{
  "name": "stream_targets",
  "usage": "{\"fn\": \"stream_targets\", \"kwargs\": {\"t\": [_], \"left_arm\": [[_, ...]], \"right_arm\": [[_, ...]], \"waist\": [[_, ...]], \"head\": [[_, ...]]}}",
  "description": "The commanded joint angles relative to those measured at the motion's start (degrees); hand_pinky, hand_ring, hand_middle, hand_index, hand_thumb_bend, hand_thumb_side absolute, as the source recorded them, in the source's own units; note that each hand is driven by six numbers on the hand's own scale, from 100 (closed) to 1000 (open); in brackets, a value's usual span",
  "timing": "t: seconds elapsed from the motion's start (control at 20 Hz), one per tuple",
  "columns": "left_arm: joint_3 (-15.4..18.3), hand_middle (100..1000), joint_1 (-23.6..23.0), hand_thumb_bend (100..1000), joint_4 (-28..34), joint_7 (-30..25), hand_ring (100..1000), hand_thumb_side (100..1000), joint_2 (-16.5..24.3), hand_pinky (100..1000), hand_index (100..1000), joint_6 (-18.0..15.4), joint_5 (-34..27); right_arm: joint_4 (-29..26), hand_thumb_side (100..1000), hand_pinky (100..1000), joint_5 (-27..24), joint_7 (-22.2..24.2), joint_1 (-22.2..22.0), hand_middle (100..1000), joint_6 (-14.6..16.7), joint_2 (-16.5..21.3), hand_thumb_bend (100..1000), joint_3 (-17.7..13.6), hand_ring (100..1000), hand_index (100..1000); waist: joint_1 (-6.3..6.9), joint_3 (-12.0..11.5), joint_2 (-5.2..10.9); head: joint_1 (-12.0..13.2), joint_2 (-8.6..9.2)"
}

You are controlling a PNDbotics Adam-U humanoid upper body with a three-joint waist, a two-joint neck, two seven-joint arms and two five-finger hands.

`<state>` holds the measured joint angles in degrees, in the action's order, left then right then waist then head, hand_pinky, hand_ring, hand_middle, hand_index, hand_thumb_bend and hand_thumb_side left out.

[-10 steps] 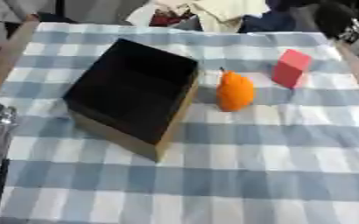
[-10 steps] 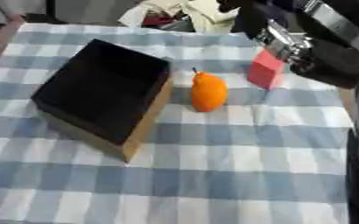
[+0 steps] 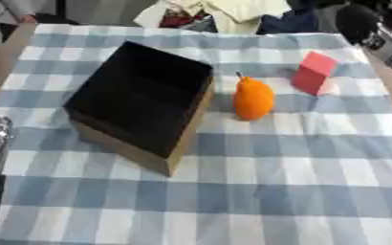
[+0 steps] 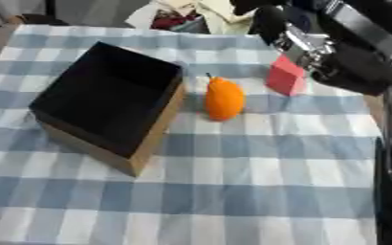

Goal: Pick up objects on the table and place them in the box.

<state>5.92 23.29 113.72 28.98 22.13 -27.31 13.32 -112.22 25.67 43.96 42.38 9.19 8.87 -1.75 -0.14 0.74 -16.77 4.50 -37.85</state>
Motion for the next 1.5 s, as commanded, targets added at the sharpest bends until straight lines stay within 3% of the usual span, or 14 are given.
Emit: {"fn": "stream_targets", "kwargs": {"t": [0.05, 0.35, 0.55, 1.1, 1.5], "left_arm": [[0.5, 567, 0.5, 138, 0.9, -0.2, 595, 819, 0.7, 472, 694, 0.1, -0.2], [0.4, 567, 0.5, 137, 0.9, -0.3, 595, 819, 0.7, 472, 693, 0.1, -0.2], [0.3, 567, 0.5, 137, 0.9, -0.5, 595, 819, 0.8, 472, 692, 0.1, -0.2], [0.2, 568, 0.2, 137, 0.9, -0.7, 595, 818, 1.0, 471, 691, 0.2, -0.4], [0.2, 570, 0.0, 136, 0.9, -0.7, 596, 818, 0.9, 471, 691, 0.3, -0.3]], "right_arm": [[-0.6, 1000, 859, 0.4, 0.2, 1.1, 725, 0.2, 0.6, 100, -0.3, 820, 846], [0.9, 1000, 856, 1.5, -0.5, 2.1, 733, 0.2, 1.7, 100, -0.3, 823, 845], [4.8, 1000, 854, 4.4, -3.1, 5.0, 755, 0.3, 3.9, 100, 0.4, 836, 845], [26.5, 1000, 858, 18.0, -16.3, 15.5, 813, 3.9, 9.6, 100, 3.0, 871, 849], [40.2, 1000, 879, 23.7, -25.1, 19.6, 861, 8.9, 11.6, 100, 3.3, 904, 874]], "waist": [[0.18, -0.1, 0.84], [0.16, -0.1, 0.83], [-0.03, -0.2, 0.86], [-0.36, -0.4, 1.12], [-0.22, -0.3, 1.03]], "head": [[-0.9, -0.68], [-2.0, -0.53], [-2.6, -0.46], [-3.8, -0.47], [-2.2, -0.87]]}}
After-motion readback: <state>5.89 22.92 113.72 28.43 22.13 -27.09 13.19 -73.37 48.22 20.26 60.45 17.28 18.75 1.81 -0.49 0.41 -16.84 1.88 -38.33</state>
